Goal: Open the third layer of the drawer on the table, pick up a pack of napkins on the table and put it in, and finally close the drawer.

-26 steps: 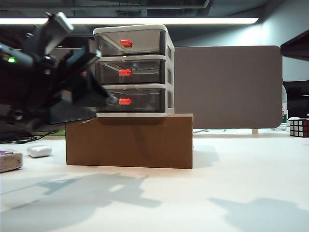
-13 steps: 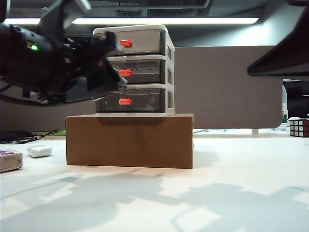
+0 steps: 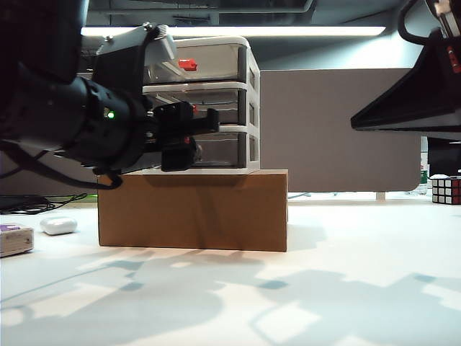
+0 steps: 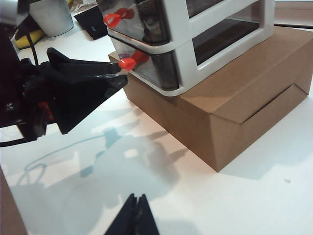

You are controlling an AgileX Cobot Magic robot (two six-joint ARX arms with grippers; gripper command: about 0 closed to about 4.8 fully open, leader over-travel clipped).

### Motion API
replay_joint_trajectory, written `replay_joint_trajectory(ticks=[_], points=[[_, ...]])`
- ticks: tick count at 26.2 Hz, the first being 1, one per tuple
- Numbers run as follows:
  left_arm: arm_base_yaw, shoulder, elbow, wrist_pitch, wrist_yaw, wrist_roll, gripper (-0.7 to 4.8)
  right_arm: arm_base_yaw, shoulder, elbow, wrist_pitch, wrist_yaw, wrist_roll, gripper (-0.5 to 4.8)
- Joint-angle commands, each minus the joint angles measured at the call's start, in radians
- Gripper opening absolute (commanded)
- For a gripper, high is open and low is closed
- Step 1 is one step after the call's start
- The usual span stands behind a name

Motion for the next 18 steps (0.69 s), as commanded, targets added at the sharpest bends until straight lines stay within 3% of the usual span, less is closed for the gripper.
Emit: replay_joint_trajectory(ticks=[1,16,18], points=[[0.0,0.001,0.016,0.015,-0.058,0.001,2.06,0.0,-0.002,0.005,0.021,-0.003,-0.006,-0.06],[0.0,0.045,0.079,-0.003,-0.054,0.019,2.03,0.0,-0.002,0.005,0.021,-0.002,-0.028,-0.06],[0.0,0.045,0.079,-0.017,-0.054,0.019,1.46,0.0,-0.002,0.005,0.021,-0.002,-0.028,-0.06]])
